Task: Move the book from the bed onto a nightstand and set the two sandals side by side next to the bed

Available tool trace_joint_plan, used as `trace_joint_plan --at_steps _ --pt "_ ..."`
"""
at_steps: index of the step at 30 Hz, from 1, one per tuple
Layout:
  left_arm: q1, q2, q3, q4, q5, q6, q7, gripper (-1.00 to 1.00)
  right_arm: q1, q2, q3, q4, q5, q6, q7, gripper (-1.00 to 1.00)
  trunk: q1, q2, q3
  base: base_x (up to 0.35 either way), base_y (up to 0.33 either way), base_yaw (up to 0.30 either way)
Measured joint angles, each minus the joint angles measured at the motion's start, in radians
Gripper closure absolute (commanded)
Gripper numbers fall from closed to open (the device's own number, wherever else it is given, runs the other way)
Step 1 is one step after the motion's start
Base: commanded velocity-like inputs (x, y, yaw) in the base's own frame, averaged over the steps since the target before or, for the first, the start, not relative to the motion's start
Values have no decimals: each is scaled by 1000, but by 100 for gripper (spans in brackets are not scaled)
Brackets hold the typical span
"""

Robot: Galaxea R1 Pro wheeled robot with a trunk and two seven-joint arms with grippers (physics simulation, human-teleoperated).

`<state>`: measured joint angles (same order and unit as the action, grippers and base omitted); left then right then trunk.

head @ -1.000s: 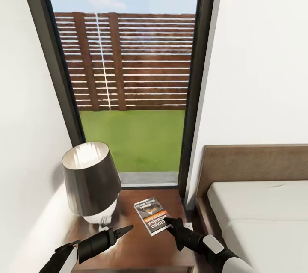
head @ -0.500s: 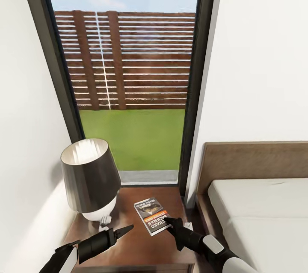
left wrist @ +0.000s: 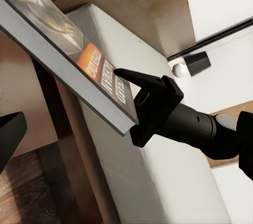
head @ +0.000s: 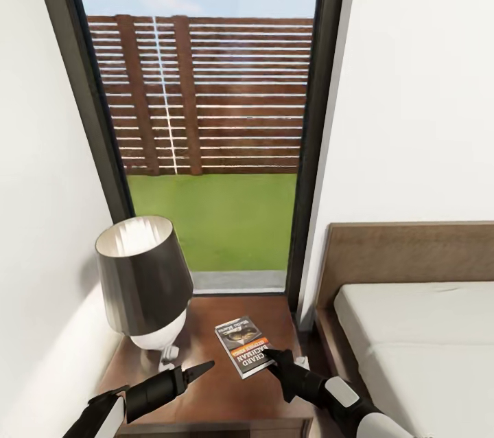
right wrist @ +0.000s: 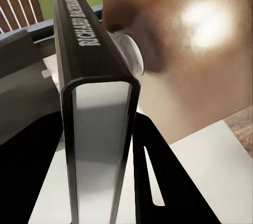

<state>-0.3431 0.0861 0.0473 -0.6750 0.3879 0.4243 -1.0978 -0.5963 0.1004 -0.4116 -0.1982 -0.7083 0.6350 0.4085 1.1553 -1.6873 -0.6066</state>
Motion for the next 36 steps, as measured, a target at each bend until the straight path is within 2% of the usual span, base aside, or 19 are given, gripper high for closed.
trace_joint_plan --at_steps 25,31,36 --pt "0 -5 -1 0 0 -2 1 -100 0 0 0 0 0 0 0 100 96 -175 -78 0 0 0" --pt "0 -5 -1 0 0 -4 45 -100 0 0 0 0 1 0 0 100 119 -217 -97 0 0 0" --pt "0 -5 -2 0 0 -4 51 -100 0 0 0 0 1 0 0 100 138 -252 -113 0 0 0"
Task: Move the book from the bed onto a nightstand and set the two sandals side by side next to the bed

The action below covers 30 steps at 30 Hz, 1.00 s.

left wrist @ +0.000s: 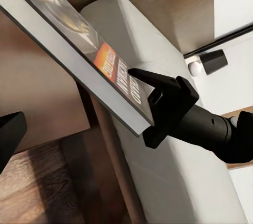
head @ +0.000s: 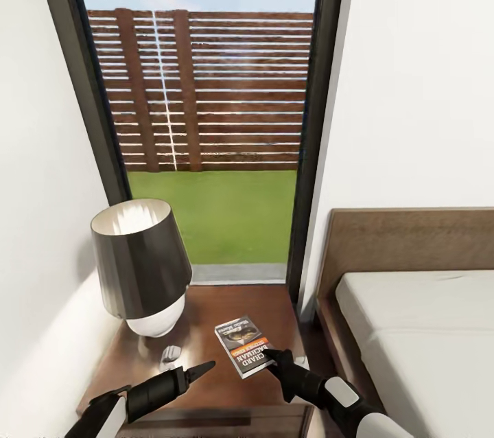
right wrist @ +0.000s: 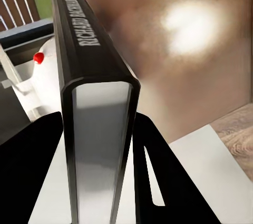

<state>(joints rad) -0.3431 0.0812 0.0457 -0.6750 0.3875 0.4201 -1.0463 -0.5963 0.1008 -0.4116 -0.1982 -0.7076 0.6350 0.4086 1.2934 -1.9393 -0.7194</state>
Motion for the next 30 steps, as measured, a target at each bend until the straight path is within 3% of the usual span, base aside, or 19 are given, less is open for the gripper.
trace_joint_plan --at_steps 30 --pt "0 0 0 0 0 0 1 -100 0 1 0 2 0 0 0 100 115 -210 -94 0 0 0"
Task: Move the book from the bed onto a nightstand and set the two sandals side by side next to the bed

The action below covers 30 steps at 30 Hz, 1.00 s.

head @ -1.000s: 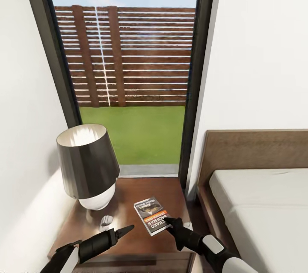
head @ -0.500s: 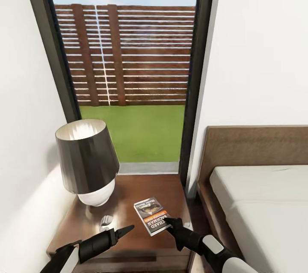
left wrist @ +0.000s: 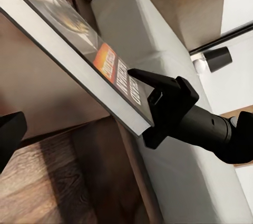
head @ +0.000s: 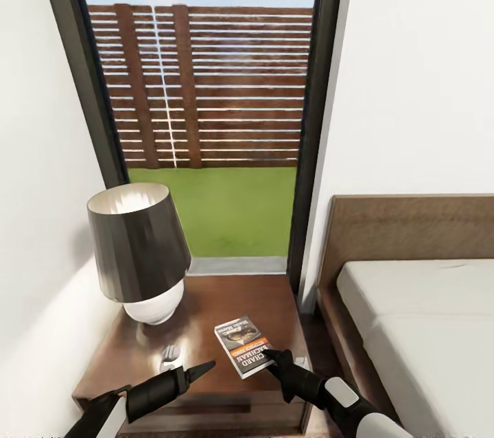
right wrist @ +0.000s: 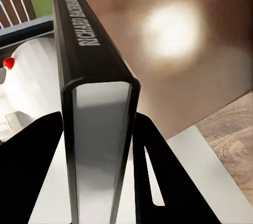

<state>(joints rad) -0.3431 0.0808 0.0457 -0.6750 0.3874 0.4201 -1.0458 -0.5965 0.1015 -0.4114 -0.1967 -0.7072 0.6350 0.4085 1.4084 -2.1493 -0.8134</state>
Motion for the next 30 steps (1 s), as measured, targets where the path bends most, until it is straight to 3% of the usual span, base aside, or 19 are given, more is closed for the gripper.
trace_joint_plan --at_steps 11,19,30 --pt "0 -1 0 0 0 0 0 -100 0 0 0 0 0 0 0 100 42 -77 -34 0 0 0" --pt "0 0 0 0 0 0 0 -100 0 1 0 0 -2 1 0 100 42 -77 -35 10 0 0" --pt "0 0 0 0 0 0 0 -100 0 2 0 0 -1 0 0 100 42 -77 -35 223 0 0"
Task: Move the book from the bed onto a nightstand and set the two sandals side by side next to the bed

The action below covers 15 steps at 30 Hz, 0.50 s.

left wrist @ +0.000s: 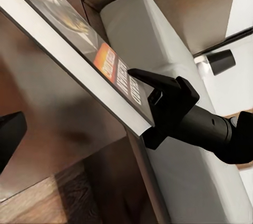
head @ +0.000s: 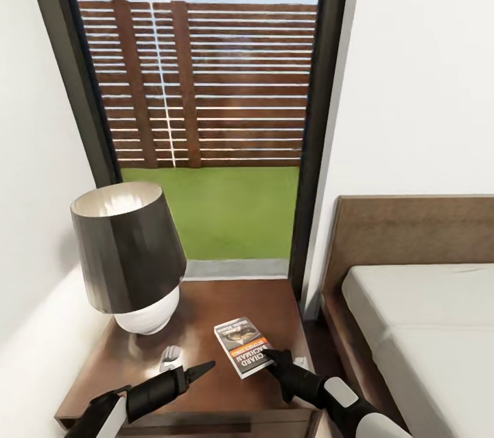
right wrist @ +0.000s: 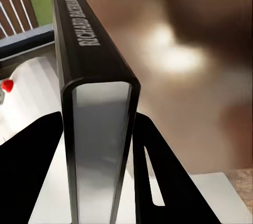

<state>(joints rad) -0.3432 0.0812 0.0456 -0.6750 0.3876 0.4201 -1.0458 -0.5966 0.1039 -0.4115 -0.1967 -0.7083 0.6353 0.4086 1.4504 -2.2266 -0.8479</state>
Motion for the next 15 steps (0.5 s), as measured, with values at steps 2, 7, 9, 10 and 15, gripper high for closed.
trace_joint_plan --at_steps 2,7,9,10,15 --pt "0 0 0 0 0 0 0 -100 0 0 0 0 0 0 0 100 0 0 0 37 0 0" --pt "0 0 0 0 0 0 0 -100 0 0 1 0 1 0 0 100 0 0 0 56 0 0" --pt "0 0 0 0 0 0 0 -100 0 0 0 0 0 0 0 100 0 0 0 247 0 0" --pt "0 0 0 0 0 0 0 -100 0 0 0 0 0 0 0 100 0 0 0 278 0 0" --pt "0 0 0 0 0 0 0 -100 0 0 0 0 -1 0 0 100 0 0 0 102 0 0"
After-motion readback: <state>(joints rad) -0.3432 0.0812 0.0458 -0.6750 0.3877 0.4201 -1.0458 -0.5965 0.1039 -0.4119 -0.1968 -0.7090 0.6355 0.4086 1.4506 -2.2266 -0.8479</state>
